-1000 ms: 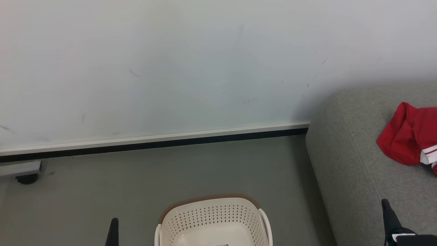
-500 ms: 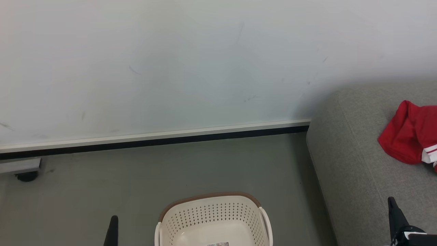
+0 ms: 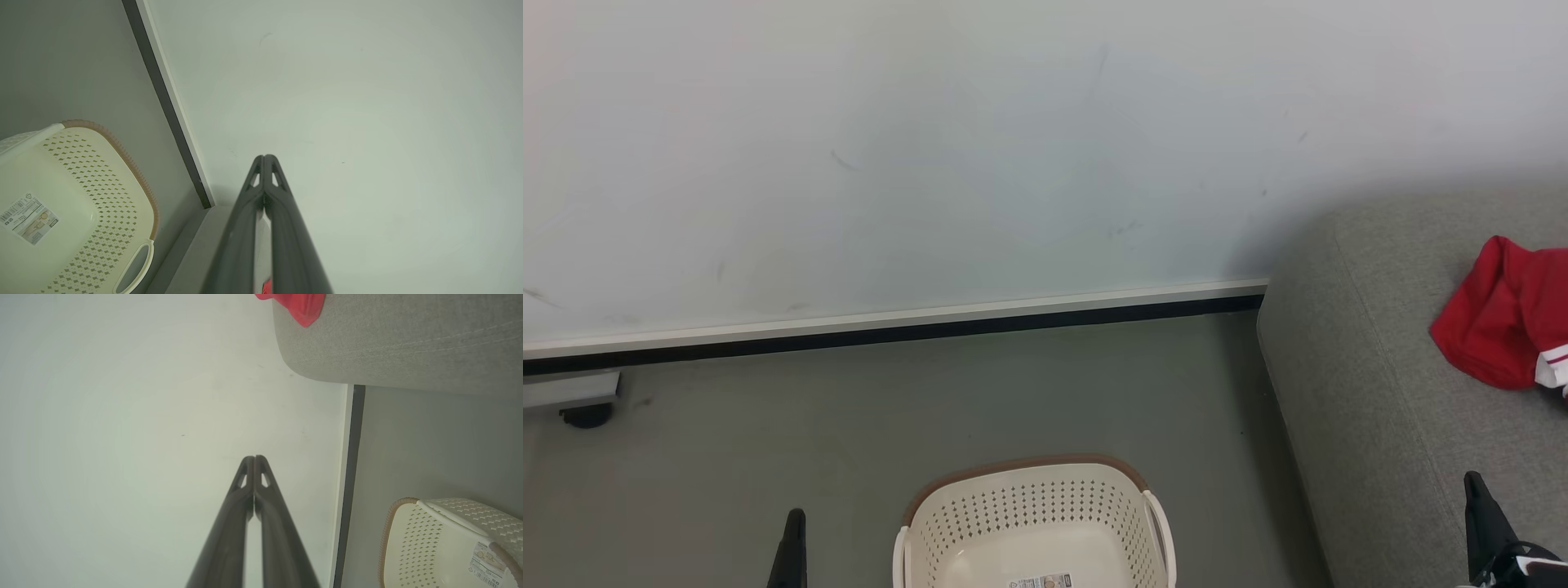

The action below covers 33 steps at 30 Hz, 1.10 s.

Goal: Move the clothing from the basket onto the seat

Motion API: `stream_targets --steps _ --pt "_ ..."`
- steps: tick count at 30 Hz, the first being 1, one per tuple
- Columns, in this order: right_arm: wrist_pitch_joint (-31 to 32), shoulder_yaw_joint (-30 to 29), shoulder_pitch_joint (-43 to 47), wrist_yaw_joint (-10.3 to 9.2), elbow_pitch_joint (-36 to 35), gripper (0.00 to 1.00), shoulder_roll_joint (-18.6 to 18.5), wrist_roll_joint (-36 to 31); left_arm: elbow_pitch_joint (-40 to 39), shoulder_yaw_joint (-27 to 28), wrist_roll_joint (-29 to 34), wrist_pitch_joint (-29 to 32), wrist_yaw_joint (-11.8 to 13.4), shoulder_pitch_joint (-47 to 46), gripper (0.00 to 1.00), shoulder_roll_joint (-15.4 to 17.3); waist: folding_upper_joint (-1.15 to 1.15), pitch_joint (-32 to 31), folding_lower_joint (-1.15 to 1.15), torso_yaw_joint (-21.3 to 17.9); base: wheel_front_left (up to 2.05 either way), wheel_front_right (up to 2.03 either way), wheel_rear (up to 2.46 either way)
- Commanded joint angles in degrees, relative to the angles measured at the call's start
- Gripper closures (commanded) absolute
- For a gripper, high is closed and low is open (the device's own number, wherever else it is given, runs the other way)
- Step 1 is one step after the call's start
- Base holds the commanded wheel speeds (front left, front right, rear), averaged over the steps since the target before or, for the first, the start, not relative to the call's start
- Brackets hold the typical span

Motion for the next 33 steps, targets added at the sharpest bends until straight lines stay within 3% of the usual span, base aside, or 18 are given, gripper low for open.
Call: stream_targets --steps 1,12,33 --pt "0.4 -0.5 -0.7 0.02 0.1 1.00 0.2 1.4 0.2 0.2 -1.5 0.3 -0.2 -0.8 1.00 0.0 0.00 0.1 0.00 0.0 0.00 0.00 0.00" --pt "2.3 -2.6 -0.9 0.02 0.3 1.00 0.6 5.7 1.1 0.2 -6.1 1.0 -0.8 -1.3 1.00 -0.1 0.00 0.6 0.00 0.1 0.00 0.00 0.00" --pt "2.7 -3.2 -0.8 0.02 0.3 1.00 1.0 4.8 1.0 0.3 -6.0 0.9 -0.8 -1.3 1.00 -0.1 0.00 0.6 0.00 0.1 0.00 0.00 0.00"
